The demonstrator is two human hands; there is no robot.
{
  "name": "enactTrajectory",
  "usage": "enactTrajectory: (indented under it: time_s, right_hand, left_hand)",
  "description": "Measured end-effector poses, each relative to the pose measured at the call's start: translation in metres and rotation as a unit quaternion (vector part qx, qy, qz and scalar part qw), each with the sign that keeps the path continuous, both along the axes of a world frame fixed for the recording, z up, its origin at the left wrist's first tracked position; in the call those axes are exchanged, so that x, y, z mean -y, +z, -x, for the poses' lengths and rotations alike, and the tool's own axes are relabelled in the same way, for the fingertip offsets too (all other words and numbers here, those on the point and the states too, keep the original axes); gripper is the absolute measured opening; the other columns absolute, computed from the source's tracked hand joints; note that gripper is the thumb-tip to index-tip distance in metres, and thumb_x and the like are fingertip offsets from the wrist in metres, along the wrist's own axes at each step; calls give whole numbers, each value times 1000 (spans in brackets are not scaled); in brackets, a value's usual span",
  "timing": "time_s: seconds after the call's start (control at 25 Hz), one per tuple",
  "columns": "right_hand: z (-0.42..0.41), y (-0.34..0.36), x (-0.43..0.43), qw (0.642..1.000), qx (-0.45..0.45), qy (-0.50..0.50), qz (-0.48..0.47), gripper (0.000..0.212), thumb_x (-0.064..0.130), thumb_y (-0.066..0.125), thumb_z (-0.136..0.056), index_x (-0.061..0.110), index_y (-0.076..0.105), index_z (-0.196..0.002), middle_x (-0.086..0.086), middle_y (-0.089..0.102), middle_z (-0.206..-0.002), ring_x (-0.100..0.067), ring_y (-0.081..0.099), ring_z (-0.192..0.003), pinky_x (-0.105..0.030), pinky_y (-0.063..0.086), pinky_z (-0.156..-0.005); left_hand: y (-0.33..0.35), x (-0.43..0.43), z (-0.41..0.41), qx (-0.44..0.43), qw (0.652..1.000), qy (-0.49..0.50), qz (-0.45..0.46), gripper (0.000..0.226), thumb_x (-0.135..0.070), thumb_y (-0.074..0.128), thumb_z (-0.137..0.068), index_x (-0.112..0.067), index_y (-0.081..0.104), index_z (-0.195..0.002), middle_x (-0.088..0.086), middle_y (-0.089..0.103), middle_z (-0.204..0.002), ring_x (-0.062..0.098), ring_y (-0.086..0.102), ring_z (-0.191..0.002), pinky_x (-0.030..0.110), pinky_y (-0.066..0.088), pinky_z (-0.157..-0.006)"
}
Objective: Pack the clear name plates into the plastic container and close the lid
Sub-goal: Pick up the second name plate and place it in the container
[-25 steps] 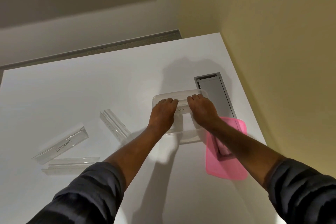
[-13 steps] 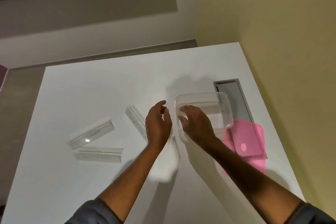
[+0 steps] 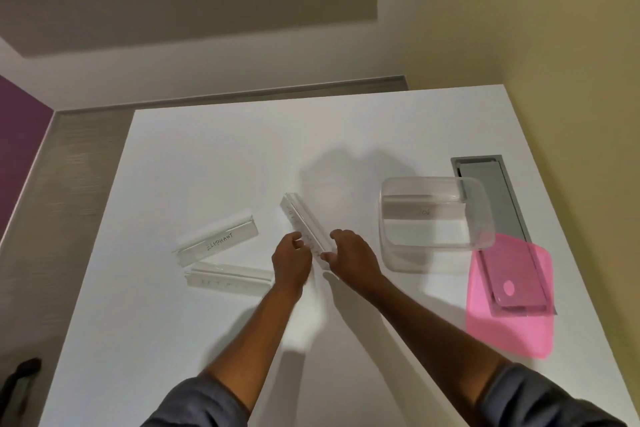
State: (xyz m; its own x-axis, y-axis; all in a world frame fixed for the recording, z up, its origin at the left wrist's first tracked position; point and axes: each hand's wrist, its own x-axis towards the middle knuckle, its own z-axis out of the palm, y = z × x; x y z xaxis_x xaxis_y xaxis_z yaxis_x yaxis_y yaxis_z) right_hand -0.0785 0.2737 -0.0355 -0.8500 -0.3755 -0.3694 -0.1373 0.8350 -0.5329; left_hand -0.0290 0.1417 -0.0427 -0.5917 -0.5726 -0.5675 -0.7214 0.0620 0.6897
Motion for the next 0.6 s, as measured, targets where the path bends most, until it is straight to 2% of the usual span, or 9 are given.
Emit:
enactTrajectory:
  time_s: [0.08,0.2,0.28,0.4,0.48,0.6]
  right_hand:
    - [-1,-7,9,1000,6,9,-14,43,37,79,-90,12,65,-122,-10,71,-119,-29,71,-105,-43,63,-87]
    - [-2,-16,18,999,-12,19,-37,37,33,76,-93,10,64,-120,-11,70,-115,-30,70,-103,-40,61,-84]
    - [-3,-21,20,998,-21,23,-47,31,32,71,-98,9,65,-119,-11,71,-113,-29,69,-102,-40,61,-84]
    - [-1,-23,19,997,-29,34,-61,26,28,67,-100,10,65,-119,-10,70,-111,-28,68,-100,-39,59,-81]
    - [2,-22,17,997,-35,41,-63,24,25,67,-99,10,65,-118,-10,70,-111,-28,67,-98,-38,58,-77]
    - [6,-22,11,996,-41,50,-63,22,20,69,-97,10,65,-116,-9,69,-109,-28,67,-96,-36,59,-71]
  left_hand:
    - [-2,7,2,9,999,-19,-25,47,-8,56,-99,-13,62,-146,7,73,-133,20,66,-107,24,49,-84]
    - [-7,12,3,19,997,-42,-68,52,-8,58,-99,-11,58,-151,11,72,-136,28,71,-118,36,59,-99]
    - [-11,13,3,16,995,-49,-81,53,-9,58,-99,-12,58,-152,10,71,-139,29,70,-122,40,59,-106]
    - [-15,19,7,10,995,-62,-83,51,-9,57,-100,-13,60,-150,9,72,-139,27,72,-121,40,59,-109]
    - [-15,22,9,9,993,-83,-79,49,-10,58,-100,-15,59,-149,7,74,-138,23,73,-115,33,60,-104]
    - [-13,29,14,3,991,-121,-50,53,-11,60,-100,-19,48,-151,7,75,-134,20,71,-105,25,57,-90]
